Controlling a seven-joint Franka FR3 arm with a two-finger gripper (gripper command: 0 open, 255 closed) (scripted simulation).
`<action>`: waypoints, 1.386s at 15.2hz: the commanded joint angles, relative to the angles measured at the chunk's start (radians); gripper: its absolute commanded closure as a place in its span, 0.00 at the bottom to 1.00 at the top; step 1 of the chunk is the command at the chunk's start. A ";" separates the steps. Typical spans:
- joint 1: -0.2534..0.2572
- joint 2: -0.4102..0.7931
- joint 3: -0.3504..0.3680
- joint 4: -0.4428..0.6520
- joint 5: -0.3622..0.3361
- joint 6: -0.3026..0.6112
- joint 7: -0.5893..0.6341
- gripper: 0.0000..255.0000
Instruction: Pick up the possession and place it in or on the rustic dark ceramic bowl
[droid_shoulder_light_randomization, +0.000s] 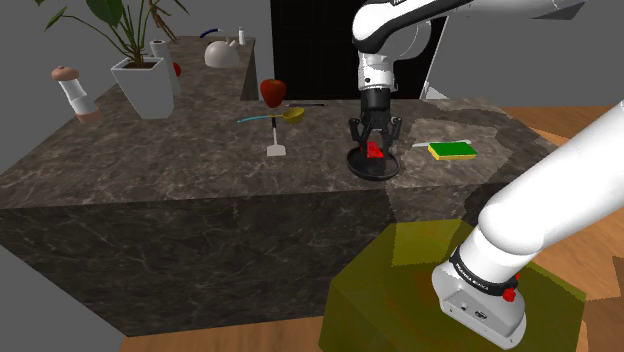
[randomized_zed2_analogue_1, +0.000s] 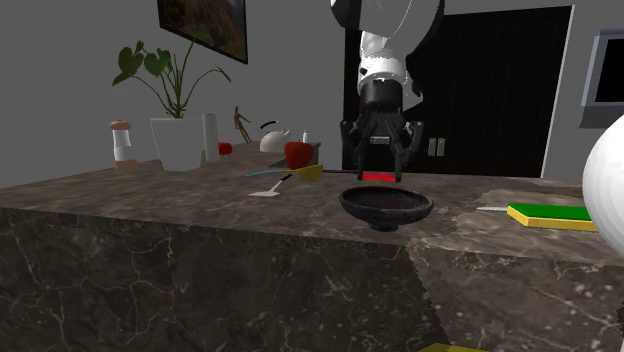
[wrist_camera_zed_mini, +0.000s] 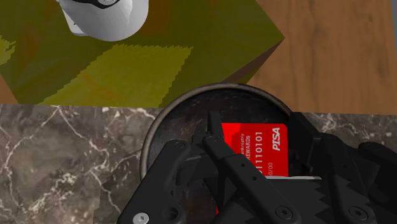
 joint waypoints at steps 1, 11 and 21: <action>0.000 0.010 0.000 -0.017 -0.001 0.026 -0.007 1.00; 0.000 0.017 0.001 -0.027 0.000 0.043 -0.011 0.00; -0.013 0.053 -0.017 0.122 -0.019 -0.072 -0.006 0.00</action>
